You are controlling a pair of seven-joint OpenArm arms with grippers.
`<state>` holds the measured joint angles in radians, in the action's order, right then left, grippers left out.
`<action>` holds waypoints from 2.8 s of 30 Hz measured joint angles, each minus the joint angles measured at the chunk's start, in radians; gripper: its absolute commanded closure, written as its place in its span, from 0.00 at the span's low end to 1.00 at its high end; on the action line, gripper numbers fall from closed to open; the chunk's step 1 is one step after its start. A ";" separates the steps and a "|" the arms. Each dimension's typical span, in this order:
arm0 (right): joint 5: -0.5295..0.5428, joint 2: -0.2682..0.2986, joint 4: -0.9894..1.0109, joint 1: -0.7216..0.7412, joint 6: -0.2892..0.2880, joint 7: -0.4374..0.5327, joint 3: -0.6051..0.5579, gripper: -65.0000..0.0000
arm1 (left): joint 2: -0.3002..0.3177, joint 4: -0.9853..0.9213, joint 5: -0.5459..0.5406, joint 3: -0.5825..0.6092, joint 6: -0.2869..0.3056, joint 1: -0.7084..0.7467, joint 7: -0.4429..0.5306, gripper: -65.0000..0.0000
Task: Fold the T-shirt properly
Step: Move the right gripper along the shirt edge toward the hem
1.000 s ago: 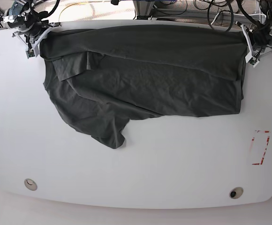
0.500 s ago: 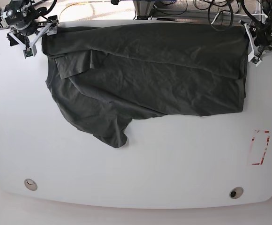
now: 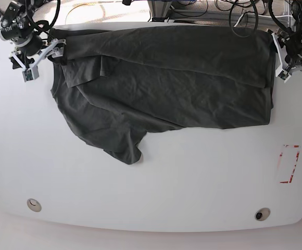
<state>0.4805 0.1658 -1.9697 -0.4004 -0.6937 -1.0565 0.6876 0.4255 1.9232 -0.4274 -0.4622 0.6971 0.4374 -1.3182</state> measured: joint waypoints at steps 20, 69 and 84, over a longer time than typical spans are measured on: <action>-0.210 -0.004 0.161 0.214 -0.005 0.008 -0.216 0.08 | -0.001 0.000 0.000 0.000 0.000 -0.026 -0.019 0.53; -0.215 -0.005 0.214 0.180 -0.003 0.065 -0.216 0.58 | -0.001 -0.002 0.004 0.003 0.000 -0.041 -0.017 0.53; -0.215 -0.005 0.210 0.165 -0.003 0.065 -0.216 0.84 | -0.001 -0.002 0.005 0.003 0.000 -0.041 -0.017 0.53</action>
<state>0.2653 0.1604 -1.7596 -0.2352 -0.6971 -0.9913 0.4717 0.4244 1.9213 -0.4229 -0.4591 0.6971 0.3962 -1.3350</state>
